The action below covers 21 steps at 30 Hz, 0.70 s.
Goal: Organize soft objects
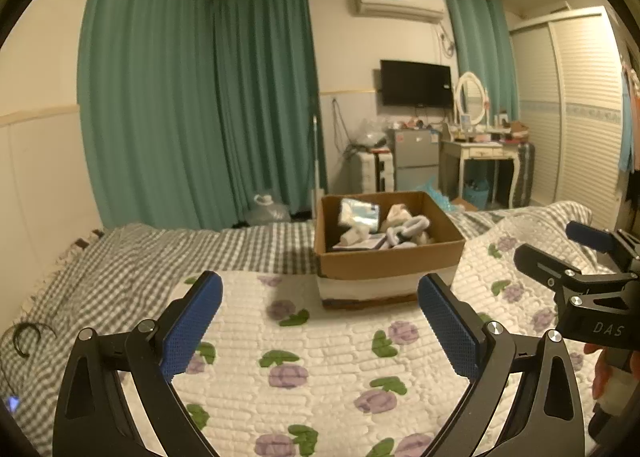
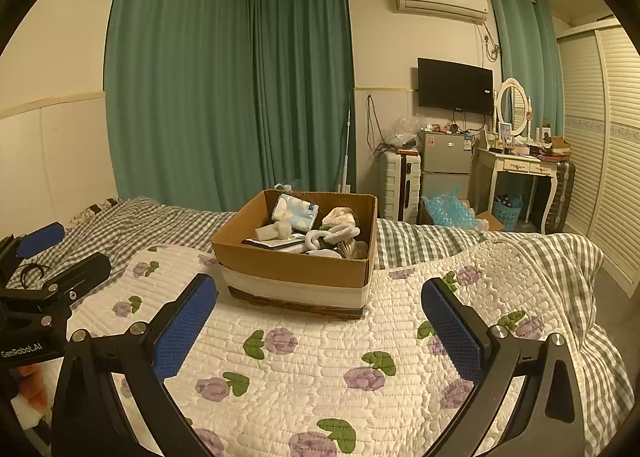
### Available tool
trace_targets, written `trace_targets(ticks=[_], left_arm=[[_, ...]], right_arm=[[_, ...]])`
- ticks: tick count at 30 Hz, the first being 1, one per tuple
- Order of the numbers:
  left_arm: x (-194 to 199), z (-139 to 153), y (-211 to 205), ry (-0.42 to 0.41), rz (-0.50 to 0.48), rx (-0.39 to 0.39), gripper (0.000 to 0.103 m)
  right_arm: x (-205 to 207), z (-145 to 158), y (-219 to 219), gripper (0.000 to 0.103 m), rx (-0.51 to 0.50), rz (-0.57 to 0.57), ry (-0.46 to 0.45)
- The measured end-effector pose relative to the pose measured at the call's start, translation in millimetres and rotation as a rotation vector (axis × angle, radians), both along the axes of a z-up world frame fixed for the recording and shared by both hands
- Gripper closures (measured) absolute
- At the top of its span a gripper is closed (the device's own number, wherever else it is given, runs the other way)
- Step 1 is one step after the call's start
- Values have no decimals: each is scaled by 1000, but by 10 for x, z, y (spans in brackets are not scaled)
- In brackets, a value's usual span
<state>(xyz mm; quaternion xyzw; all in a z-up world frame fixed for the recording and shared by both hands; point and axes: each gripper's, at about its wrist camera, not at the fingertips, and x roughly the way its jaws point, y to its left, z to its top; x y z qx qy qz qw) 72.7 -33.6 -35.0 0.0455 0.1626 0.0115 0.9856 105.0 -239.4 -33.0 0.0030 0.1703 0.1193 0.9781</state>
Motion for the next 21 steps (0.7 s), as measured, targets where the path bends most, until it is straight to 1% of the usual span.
trace_targets(ticks=[21], left_arm=[[9,-27,33,6,3,3,3]], right_arm=[[14,-50,20,0,4,1,9]])
